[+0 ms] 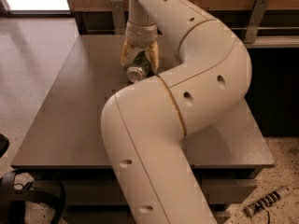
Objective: Place green can upright
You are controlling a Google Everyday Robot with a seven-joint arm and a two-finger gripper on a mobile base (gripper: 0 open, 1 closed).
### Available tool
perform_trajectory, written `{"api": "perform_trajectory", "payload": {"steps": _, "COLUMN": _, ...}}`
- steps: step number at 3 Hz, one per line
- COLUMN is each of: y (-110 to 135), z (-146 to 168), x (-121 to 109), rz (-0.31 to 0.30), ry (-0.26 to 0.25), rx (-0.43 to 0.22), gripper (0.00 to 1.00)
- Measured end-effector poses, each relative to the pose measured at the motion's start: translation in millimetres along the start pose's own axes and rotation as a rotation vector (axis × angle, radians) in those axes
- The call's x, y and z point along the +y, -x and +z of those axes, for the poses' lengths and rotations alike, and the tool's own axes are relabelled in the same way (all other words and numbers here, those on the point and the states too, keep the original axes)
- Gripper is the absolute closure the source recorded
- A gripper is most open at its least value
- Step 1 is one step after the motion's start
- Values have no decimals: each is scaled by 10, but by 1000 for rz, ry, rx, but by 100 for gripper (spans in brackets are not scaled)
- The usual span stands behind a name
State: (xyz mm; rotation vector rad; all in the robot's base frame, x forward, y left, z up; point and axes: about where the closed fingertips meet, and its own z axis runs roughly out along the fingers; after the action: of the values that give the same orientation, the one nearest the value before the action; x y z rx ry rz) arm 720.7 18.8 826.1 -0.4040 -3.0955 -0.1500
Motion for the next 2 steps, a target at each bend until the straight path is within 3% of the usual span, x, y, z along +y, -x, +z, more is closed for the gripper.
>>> {"api": "perform_trajectory", "payload": {"steps": 2, "y": 75, "z": 63, "x": 55, "rz": 0, "ry": 15, "rx": -20, "gripper": 79}}
